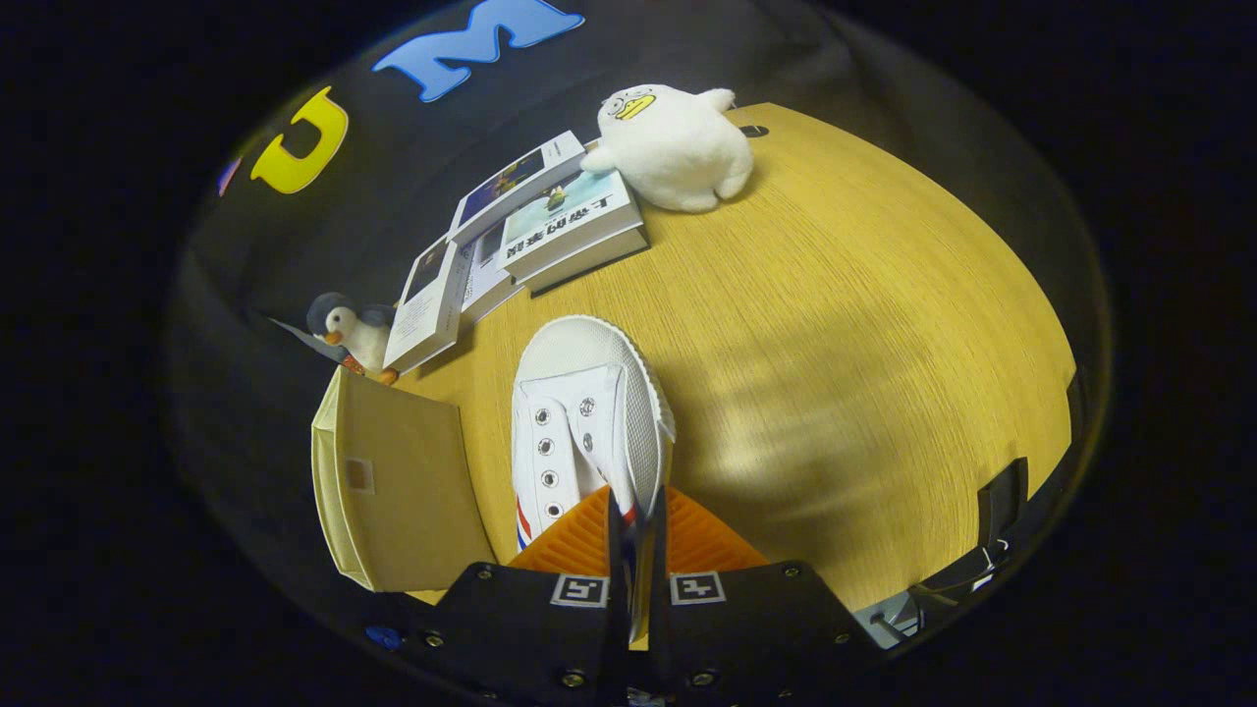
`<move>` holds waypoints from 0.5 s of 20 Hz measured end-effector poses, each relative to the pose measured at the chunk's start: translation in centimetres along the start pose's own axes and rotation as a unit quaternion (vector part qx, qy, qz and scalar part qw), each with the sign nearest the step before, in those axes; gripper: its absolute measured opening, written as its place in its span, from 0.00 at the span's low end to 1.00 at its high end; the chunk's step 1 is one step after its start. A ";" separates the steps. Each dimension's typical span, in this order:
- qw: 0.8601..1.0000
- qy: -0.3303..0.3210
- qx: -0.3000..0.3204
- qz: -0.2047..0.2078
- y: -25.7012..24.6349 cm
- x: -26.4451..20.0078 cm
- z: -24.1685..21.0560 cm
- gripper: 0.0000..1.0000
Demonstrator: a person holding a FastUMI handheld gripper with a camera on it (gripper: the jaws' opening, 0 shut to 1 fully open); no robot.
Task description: Open the storage box then place both shoes into the box .Put the left shoe in first, then the right shoe, with the right side of both shoes facing outward in a uniform manner.
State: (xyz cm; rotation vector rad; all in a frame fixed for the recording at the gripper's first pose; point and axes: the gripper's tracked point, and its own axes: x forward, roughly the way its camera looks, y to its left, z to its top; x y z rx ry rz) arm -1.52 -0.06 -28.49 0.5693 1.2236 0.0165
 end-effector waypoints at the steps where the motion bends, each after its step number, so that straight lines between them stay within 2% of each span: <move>1: 1.000 -0.002 -0.007 0.002 0.7 -0.3 0.1 0.09; 10: 0.997 -0.020 -0.059 0.035 9.2 -2.4 1.2 0.08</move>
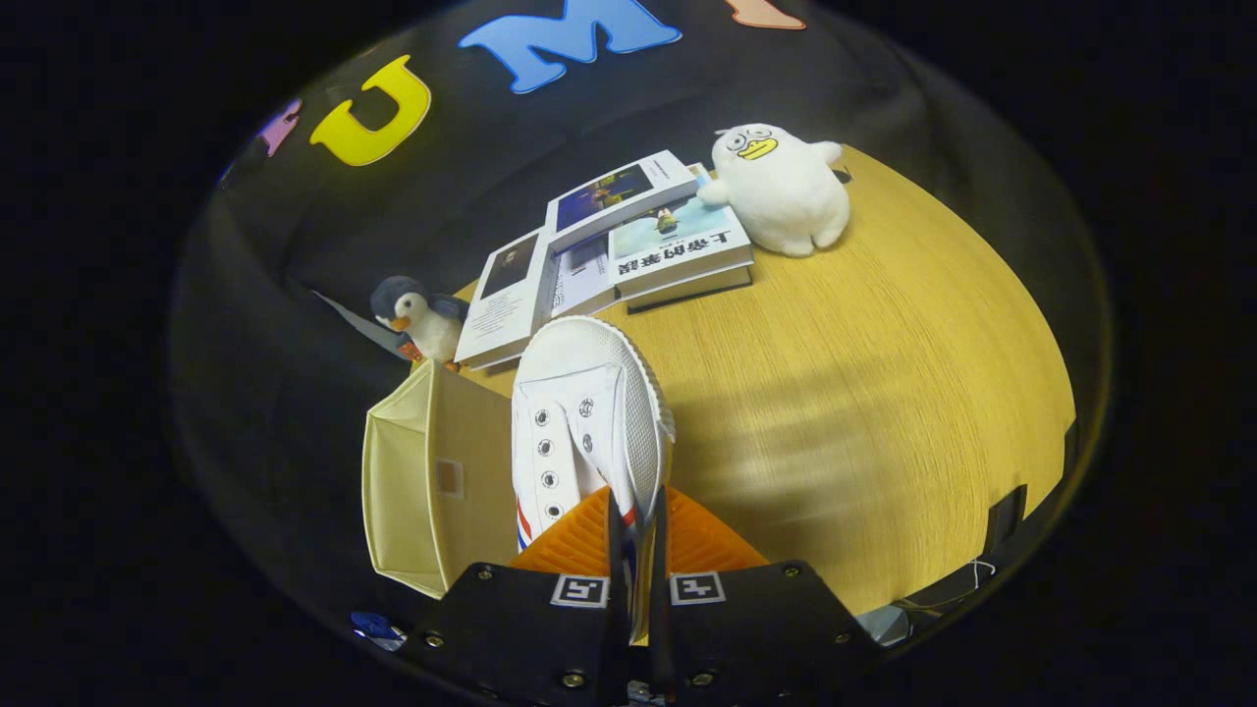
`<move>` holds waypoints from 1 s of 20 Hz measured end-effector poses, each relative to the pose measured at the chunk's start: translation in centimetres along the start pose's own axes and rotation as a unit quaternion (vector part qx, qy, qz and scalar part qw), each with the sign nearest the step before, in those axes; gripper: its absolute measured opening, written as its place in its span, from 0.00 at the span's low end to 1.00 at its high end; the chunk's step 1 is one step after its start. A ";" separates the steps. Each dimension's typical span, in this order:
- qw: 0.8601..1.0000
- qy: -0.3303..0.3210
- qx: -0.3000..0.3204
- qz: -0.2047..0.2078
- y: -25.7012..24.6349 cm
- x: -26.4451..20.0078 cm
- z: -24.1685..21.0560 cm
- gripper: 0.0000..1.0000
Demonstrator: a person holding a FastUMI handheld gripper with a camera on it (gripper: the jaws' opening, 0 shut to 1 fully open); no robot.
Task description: Open the storage box then place both shoes into the box .Put the left shoe in first, then the right shoe, with the right side of both shoes facing outward in a uniform manner.
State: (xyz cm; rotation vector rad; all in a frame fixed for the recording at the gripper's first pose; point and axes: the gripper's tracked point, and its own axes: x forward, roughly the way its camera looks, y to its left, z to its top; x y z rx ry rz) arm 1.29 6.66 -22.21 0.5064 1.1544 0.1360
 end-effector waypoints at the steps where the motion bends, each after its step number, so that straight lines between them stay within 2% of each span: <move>1: 1.000 -0.001 -0.004 0.003 0.9 0.0 0.1 0.08; 10: 0.999 -0.003 -0.037 0.037 9.2 0.5 -0.1 0.09; 15: 0.997 -0.009 -0.069 0.027 12.0 0.7 -0.1 0.08; 20: 0.997 -0.009 -0.065 0.046 15.2 1.2 -0.3 0.08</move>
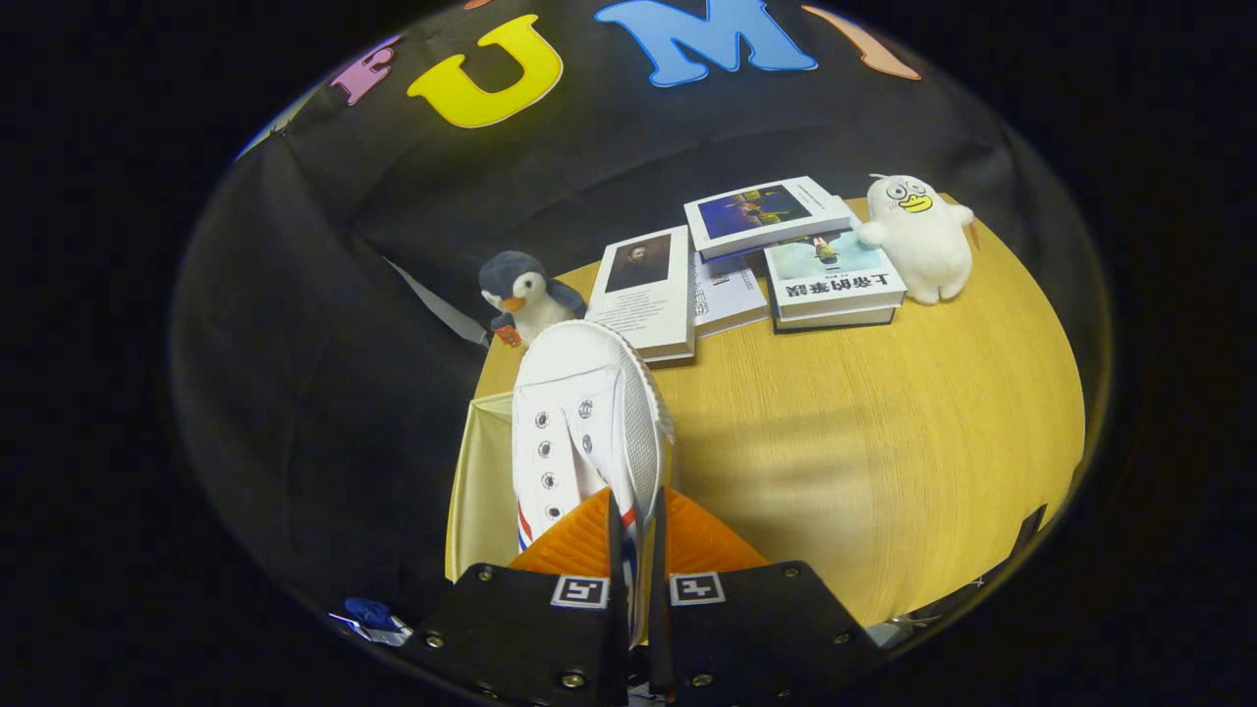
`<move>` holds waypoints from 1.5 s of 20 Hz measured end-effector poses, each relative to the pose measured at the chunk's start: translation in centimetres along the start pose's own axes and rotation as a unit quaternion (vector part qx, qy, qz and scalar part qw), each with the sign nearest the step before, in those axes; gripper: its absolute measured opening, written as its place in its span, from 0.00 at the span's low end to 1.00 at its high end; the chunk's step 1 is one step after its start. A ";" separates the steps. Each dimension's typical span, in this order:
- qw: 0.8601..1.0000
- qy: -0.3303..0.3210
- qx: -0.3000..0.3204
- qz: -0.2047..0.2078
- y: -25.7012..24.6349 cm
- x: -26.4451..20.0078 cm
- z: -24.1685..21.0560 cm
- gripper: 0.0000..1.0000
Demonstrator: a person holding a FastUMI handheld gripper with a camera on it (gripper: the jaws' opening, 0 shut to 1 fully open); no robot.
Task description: Open the storage box then place both shoes into the box .Put the left shoe in first, then the right shoe, with the right side of both shoes facing outward in a uniform manner.
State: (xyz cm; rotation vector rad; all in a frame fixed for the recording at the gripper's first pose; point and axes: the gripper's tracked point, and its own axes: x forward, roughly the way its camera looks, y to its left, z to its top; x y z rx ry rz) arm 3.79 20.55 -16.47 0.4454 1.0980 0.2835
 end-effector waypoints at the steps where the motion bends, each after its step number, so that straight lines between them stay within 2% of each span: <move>1: 1.000 0.002 -0.004 -0.002 0.4 0.4 -0.2 0.08; 8: 1.000 0.023 -0.020 -0.005 4.0 3.9 -1.8 0.08; 14: 0.996 0.041 -0.046 -0.063 2.9 7.1 -3.5 0.08; 16: 0.996 0.045 -0.049 -0.068 2.9 7.9 -4.0 0.08; 17: 0.996 0.045 -0.047 -0.059 3.4 8.0 -4.3 0.12; 19: 0.997 0.031 -0.047 -0.048 4.3 8.1 -3.7 0.38; 20: 0.997 0.026 -0.055 -0.051 4.3 7.9 -3.6 0.41; 21: 0.996 0.019 -0.068 -0.056 4.3 7.6 -3.5 0.50; 22: 0.995 0.012 -0.080 -0.053 4.6 7.0 -3.3 0.50; 24: 0.995 -0.006 -0.094 -0.035 5.7 6.5 -3.1 0.88; 25: 0.993 -0.016 -0.106 -0.045 5.1 5.2 -2.8 0.99; 27: 0.989 -0.043 -0.127 -0.058 4.3 3.4 -1.9 1.00; 30: 0.988 -0.081 -0.125 -0.050 3.6 0.2 -0.4 1.00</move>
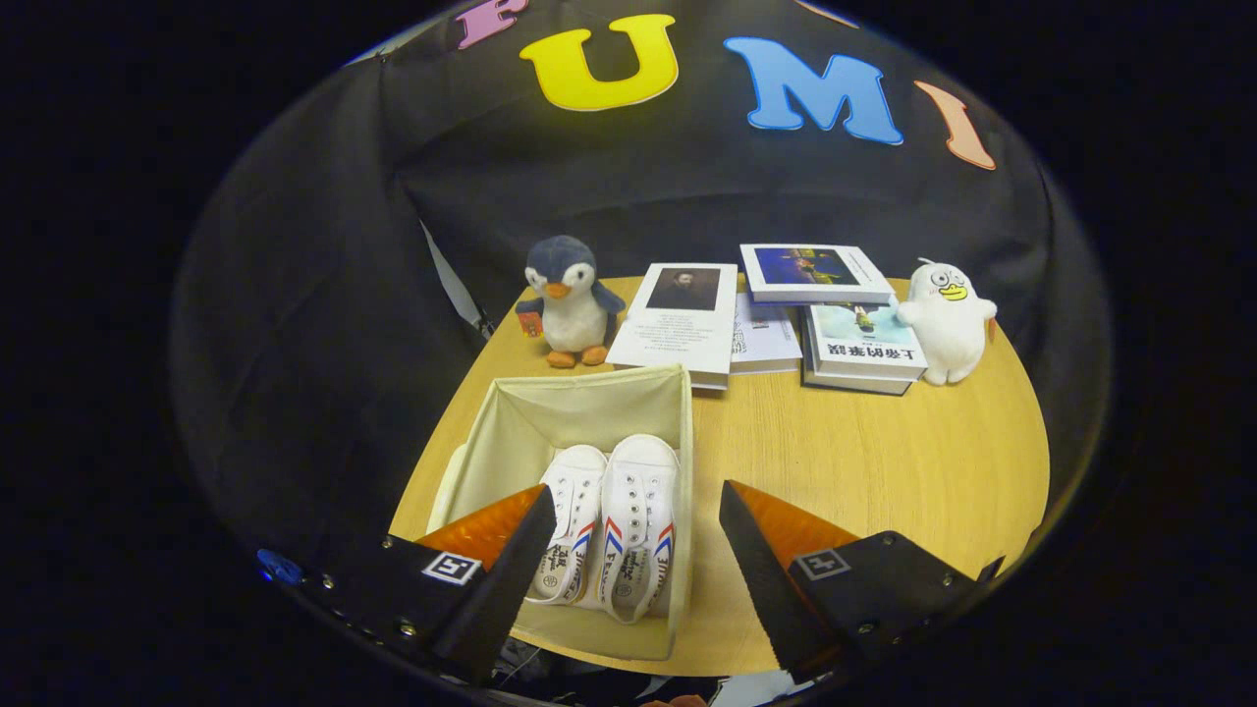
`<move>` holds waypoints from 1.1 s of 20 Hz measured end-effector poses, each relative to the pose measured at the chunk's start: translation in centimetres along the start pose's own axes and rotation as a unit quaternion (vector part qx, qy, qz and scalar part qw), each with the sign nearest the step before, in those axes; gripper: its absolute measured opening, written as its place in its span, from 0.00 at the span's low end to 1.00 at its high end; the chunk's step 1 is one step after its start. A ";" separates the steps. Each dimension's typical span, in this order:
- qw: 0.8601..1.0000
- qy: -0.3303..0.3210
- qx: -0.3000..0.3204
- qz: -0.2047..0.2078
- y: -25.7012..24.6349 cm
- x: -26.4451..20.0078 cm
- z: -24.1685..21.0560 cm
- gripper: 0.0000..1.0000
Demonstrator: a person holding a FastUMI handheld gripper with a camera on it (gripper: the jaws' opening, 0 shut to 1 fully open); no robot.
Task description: Open the storage box then place both shoes into the box .Put the left shoe in first, then the right shoe, with the right side of both shoes facing outward in a uniform manner.
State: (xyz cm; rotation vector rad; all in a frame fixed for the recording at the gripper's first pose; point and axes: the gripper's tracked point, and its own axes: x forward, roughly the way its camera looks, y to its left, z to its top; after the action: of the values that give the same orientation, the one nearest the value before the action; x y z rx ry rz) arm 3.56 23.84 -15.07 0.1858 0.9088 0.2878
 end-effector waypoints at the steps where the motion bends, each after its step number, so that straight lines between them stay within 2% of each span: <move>1: 1.000 -0.013 0.002 -0.001 -0.9 -1.0 0.5 1.00; 11: 0.993 -0.109 -0.005 -0.044 -10.2 -9.8 3.1 1.00; 22: 0.974 -0.201 -0.017 -0.104 -19.3 -17.8 2.1 1.00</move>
State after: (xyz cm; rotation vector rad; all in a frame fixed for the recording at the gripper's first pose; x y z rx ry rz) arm -1.85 -0.26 -5.92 0.1094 0.5155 0.0663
